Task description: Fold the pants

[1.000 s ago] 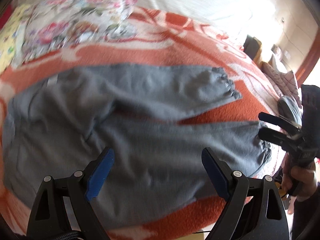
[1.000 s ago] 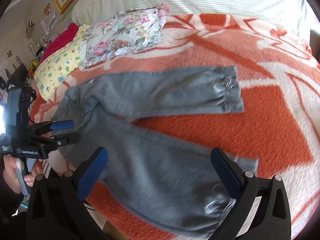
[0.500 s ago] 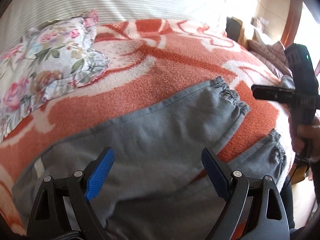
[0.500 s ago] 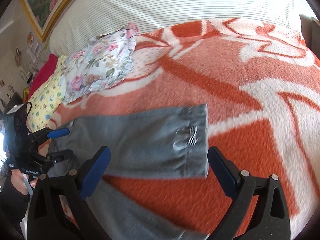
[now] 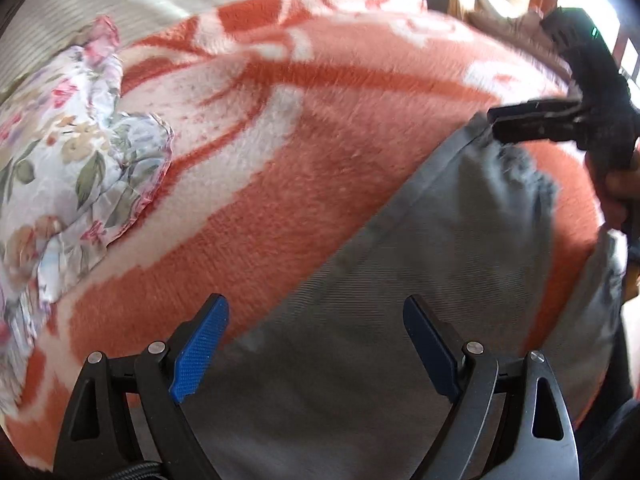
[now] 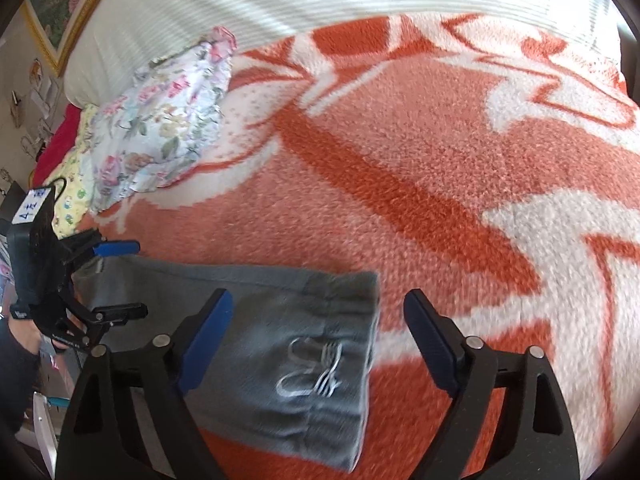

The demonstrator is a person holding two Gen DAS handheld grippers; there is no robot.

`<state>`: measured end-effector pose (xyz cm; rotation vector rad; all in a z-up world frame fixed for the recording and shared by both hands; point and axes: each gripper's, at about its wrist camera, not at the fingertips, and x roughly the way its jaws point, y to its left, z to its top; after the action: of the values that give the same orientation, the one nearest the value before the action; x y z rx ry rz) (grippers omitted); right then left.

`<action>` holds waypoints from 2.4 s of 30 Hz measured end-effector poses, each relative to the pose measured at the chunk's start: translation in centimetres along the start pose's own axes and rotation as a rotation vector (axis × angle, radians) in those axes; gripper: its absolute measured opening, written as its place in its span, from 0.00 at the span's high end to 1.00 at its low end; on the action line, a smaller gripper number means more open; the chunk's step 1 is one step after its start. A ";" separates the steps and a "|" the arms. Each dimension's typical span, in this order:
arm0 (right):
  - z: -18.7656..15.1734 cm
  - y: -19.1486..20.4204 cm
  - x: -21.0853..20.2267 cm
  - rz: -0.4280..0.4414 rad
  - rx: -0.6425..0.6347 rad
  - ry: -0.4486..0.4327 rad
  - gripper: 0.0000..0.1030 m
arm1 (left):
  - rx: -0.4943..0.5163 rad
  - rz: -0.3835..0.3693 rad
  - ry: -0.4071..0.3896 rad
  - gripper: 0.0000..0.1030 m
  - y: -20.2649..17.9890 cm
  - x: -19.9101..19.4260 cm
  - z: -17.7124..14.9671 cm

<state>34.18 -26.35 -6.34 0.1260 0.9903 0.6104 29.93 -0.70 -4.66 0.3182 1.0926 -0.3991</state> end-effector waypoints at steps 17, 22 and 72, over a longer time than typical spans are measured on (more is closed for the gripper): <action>-0.8 -0.3 -2.8 0.046 -0.004 -0.071 0.91 | 0.055 -0.092 0.027 0.92 -2.0 -1.6 -1.7; -1.9 1.0 -5.9 0.063 -0.033 -0.117 0.91 | 0.023 -0.108 -0.016 0.93 -3.1 -4.5 -3.4; -23.3 2.8 -14.4 0.018 -0.186 -0.012 0.92 | -0.091 -0.338 -0.042 0.93 -17.0 -8.8 -17.2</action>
<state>8.26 -35.74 -7.53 -0.0260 0.9173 0.7143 4.89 -6.85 -4.95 0.0423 1.1219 -0.6513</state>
